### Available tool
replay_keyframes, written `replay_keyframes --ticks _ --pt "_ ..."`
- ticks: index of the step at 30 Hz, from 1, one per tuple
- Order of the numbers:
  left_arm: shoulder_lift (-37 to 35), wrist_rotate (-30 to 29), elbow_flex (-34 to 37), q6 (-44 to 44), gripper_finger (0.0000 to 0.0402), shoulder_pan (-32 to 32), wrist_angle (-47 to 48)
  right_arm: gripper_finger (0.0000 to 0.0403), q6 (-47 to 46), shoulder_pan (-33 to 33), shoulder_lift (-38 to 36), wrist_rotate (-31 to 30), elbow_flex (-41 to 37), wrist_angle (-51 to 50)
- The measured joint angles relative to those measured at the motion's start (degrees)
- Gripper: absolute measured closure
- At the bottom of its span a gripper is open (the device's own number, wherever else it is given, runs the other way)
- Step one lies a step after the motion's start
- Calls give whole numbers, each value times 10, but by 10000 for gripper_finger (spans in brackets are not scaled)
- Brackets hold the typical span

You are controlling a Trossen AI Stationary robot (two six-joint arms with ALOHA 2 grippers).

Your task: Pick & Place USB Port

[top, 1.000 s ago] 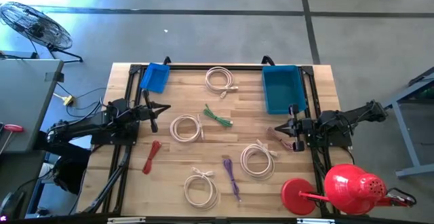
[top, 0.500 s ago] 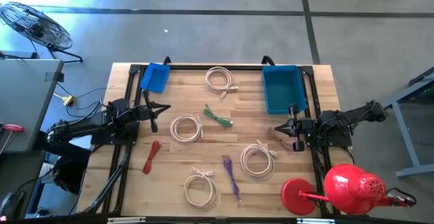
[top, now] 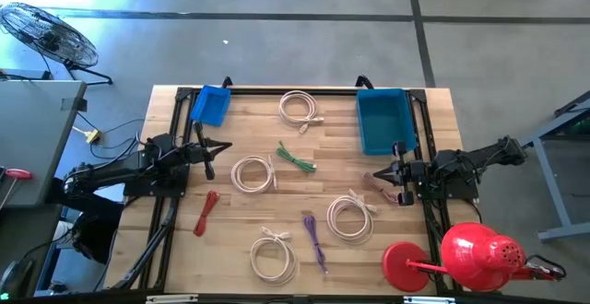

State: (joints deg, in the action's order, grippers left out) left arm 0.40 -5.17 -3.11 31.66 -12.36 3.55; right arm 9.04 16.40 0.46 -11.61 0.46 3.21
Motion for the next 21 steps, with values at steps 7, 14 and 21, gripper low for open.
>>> replay_keyframes --ticks 7,14,21 --pt "0 0 0 0 401 0 0 400 0 0 0 0 0 0" --pt "0 -18 1 89 401 0 -7 400 0 0 0 0 0 0" --pt "0 -19 1 101 401 0 -6 400 13 0 0 -4 0 9"
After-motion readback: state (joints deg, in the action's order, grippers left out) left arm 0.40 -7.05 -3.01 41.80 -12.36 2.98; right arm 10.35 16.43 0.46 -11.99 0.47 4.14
